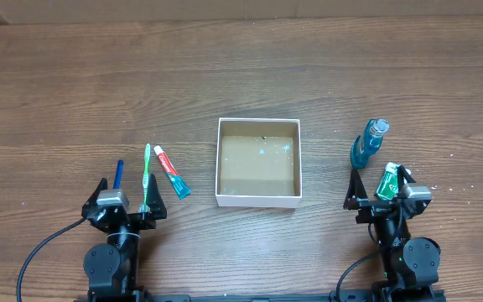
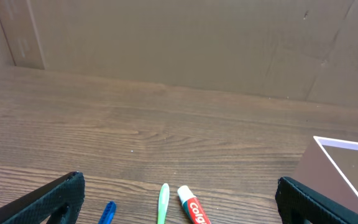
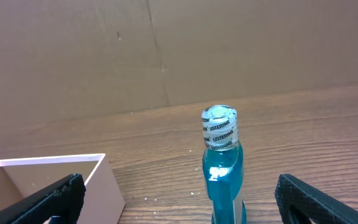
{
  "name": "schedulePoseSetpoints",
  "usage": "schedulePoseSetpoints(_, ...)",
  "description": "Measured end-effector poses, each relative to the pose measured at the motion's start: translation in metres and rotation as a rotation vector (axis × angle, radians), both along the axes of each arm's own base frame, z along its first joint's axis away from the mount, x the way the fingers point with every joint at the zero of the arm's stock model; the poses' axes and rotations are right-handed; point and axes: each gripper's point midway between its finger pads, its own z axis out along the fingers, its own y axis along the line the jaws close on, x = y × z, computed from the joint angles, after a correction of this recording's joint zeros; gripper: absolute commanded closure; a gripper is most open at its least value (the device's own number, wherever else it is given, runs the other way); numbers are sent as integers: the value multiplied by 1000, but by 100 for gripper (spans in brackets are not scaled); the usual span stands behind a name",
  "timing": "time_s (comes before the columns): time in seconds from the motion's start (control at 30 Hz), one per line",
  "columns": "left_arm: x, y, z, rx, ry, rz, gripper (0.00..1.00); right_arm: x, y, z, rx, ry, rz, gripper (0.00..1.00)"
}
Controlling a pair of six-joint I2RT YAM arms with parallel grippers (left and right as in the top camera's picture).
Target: Pack container
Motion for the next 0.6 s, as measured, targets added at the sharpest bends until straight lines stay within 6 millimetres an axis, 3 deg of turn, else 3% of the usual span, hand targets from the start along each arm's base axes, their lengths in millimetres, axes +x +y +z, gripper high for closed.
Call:
schedulePoseSetpoints(0.37, 0, -1, 0, -39, -2, 0, 0, 0, 0, 0, 1, 2, 0, 0)
schedulePoseSetpoints(0.47, -1, -2, -1, -65, 16, -5, 0, -1, 0, -13, -6, 57, -1, 0)
schedulePoseSetpoints(0.6, -12, -5, 21, -77, 70, -15, 0, -3, -1, -9, -14, 125, -4, 0)
